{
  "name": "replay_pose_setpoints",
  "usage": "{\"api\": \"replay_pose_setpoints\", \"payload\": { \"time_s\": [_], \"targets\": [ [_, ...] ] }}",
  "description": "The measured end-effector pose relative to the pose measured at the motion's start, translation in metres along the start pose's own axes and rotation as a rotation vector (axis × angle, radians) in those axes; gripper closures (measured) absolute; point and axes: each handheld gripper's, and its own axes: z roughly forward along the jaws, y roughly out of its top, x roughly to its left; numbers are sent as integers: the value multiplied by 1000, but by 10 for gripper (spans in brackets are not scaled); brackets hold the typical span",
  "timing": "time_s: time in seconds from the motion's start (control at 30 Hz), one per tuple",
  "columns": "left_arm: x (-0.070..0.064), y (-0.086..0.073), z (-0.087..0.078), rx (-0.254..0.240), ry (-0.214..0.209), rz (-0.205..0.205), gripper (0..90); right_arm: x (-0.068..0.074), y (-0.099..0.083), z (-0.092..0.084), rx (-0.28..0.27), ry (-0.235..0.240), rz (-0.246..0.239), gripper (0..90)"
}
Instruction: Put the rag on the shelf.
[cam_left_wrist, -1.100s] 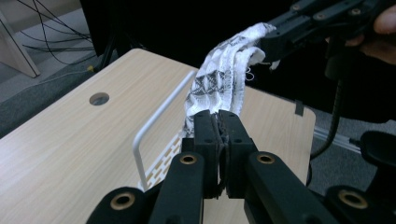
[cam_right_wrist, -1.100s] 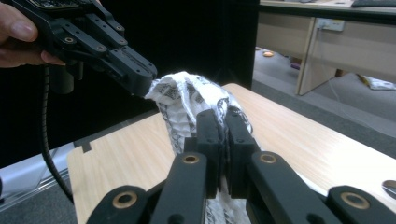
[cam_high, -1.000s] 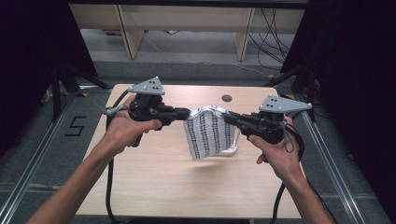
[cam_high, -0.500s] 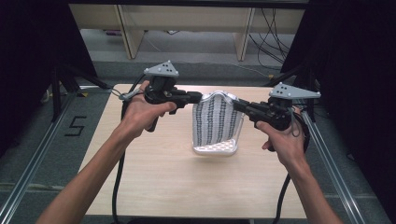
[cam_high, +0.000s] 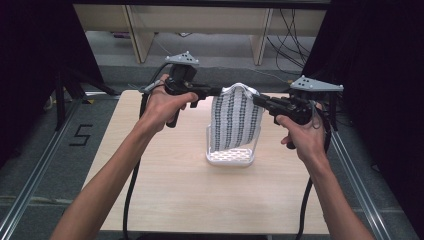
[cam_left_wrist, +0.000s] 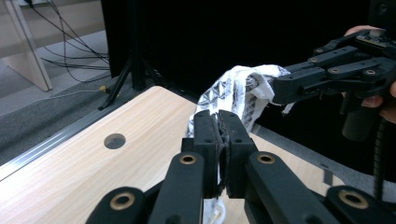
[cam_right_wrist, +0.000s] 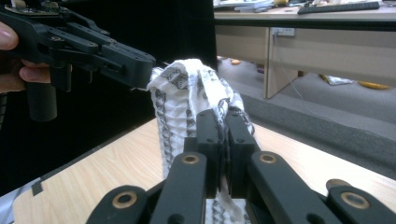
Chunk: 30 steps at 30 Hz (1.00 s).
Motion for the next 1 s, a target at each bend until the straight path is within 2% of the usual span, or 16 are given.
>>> {"api": "replay_pose_setpoints", "payload": {
  "time_s": [0.03, 0.2, 0.23, 0.27, 0.3, 0.33, 0.37, 0.47, 0.53, 0.63, 0.7, 0.77, 0.9, 0.93, 1.0],
  "targets": [
    [3, 0, 2, -1, 10, -5, 865, -1, 1, 2, 7, -3, 16, 873],
    [16, 1, 12, -26, 40, -48, 864, -13, 5, 15, 20, -25, 32, 873],
    [19, 1, 14, -25, 48, -60, 863, -16, 6, 18, 13, -27, 16, 873],
    [21, 1, 17, -24, 50, -66, 863, -17, 6, 21, 30, -27, 38, 873],
    [23, 1, 19, -24, 56, -71, 862, -20, 6, 25, 34, -35, 32, 873],
    [25, 1, 20, -23, 60, -75, 861, -21, 7, 27, 37, -41, 49, 873],
    [28, 1, 22, -32, 57, -85, 861, -24, 7, 30, 35, -42, 34, 873],
    [35, -1, 28, -29, 64, -102, 859, -29, 6, 39, 45, -49, 72, 872],
    [40, -3, 32, -24, 68, -116, 858, -35, 6, 45, 54, -44, 68, 870],
    [45, -7, 37, -12, 86, -129, 854, -40, 3, 50, 65, -53, 82, 869],
    [50, -10, 41, -8, 90, -138, 852, -44, 1, 55, 86, -60, 111, 868],
    [54, -13, 43, -12, 93, -142, 851, -46, 0, 56, 83, -64, 98, 868],
    [59, -17, 47, 4, 111, -149, 848, -50, -1, 62, 89, -72, 125, 865],
    [60, -19, 48, 3, 112, -150, 848, -53, -2, 64, 92, -72, 101, 865],
    [61, -21, 51, 12, 114, -155, 846, -55, -4, 68, 109, -78, 122, 864]
  ]
}}
